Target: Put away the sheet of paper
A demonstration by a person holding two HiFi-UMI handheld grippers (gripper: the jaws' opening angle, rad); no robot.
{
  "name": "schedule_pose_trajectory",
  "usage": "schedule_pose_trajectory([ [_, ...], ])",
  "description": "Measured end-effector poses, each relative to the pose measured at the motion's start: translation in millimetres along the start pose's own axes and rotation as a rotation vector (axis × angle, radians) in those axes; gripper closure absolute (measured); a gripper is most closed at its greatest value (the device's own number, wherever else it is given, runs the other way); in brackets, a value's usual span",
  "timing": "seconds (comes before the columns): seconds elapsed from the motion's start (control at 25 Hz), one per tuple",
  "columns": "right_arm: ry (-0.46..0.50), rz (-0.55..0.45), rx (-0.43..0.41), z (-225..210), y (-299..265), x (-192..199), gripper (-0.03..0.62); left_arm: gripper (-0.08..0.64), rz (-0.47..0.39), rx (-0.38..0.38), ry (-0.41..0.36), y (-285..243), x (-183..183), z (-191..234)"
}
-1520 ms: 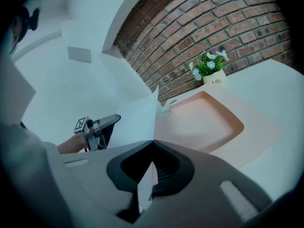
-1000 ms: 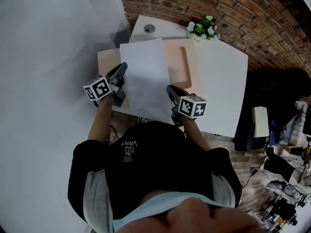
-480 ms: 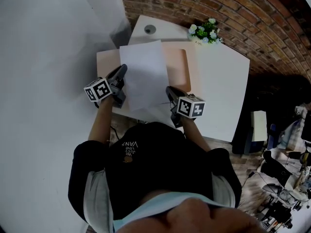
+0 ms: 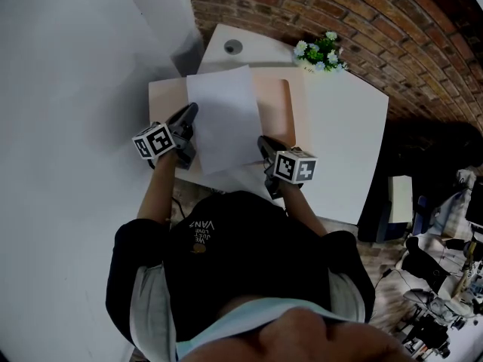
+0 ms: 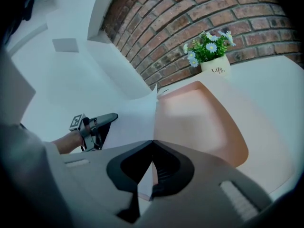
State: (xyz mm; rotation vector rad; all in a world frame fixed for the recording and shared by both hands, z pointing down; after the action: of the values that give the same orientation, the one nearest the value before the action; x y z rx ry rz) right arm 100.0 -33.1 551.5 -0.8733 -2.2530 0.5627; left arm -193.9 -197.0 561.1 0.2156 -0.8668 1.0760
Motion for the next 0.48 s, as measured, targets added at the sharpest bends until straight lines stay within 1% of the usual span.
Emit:
schedule_pose_trajectory([
  [0.24,-0.006,0.009,0.002,-1.4,-2.0,-1.7,0.594,0.56,0.004,-0.005,0.012,-1.9,3.4,1.8],
  [0.48,-0.002,0.004,0.007,-0.7,-2.8,-2.9,0.577,0.56,0.011,-0.007,0.019,-5.0,5.4,5.9],
])
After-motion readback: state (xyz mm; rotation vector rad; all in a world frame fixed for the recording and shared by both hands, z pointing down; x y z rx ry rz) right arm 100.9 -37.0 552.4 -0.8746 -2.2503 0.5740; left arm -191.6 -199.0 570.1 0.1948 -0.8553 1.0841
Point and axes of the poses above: the fingertips, and each gripper's own axes: y backward along the fingers, z to its left, x out of its underside, the point moved 10 cm from there along y, backward along the fingers, and after that the axes turned 12 degrees about -y, right-handed, at the moved point
